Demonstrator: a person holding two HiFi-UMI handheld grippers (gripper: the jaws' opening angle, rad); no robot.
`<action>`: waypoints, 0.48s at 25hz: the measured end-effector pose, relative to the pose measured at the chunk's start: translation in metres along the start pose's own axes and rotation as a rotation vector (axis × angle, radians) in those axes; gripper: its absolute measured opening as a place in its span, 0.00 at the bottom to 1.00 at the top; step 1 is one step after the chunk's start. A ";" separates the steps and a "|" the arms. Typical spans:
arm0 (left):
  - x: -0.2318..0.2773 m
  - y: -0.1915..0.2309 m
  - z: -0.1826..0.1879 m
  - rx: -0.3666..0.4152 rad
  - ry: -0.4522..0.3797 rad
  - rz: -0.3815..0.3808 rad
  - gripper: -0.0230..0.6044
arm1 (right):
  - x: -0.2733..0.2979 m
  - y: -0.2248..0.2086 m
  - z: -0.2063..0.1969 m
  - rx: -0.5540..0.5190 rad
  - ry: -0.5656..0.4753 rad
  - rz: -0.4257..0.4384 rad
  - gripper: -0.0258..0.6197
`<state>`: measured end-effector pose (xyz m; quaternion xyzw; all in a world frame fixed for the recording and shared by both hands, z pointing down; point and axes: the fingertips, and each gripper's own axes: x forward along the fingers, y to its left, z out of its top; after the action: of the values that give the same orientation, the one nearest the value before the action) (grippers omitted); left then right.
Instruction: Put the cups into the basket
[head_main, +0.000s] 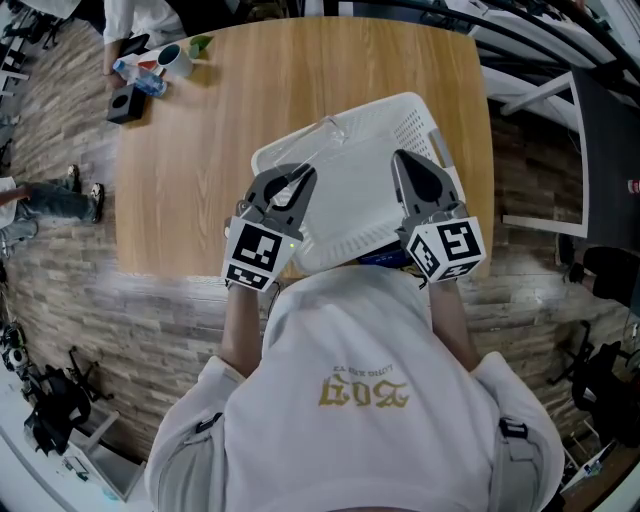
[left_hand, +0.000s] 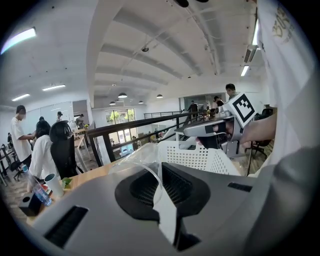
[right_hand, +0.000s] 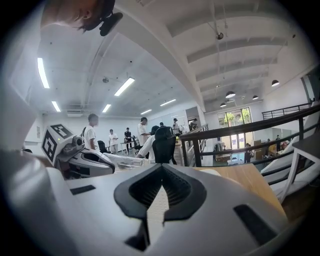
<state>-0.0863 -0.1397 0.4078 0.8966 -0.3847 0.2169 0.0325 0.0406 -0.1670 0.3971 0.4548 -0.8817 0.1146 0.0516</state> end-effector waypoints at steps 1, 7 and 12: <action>0.001 -0.001 -0.002 0.004 0.008 -0.005 0.08 | 0.001 0.001 -0.001 0.001 0.002 0.003 0.06; 0.007 -0.009 -0.010 0.017 0.046 -0.036 0.08 | 0.003 0.005 -0.004 -0.001 0.016 0.021 0.06; 0.011 -0.011 -0.017 0.032 0.076 -0.055 0.08 | 0.005 0.006 -0.005 -0.002 0.025 0.029 0.06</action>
<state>-0.0781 -0.1355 0.4290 0.8984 -0.3548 0.2560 0.0388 0.0327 -0.1663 0.4021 0.4406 -0.8875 0.1203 0.0614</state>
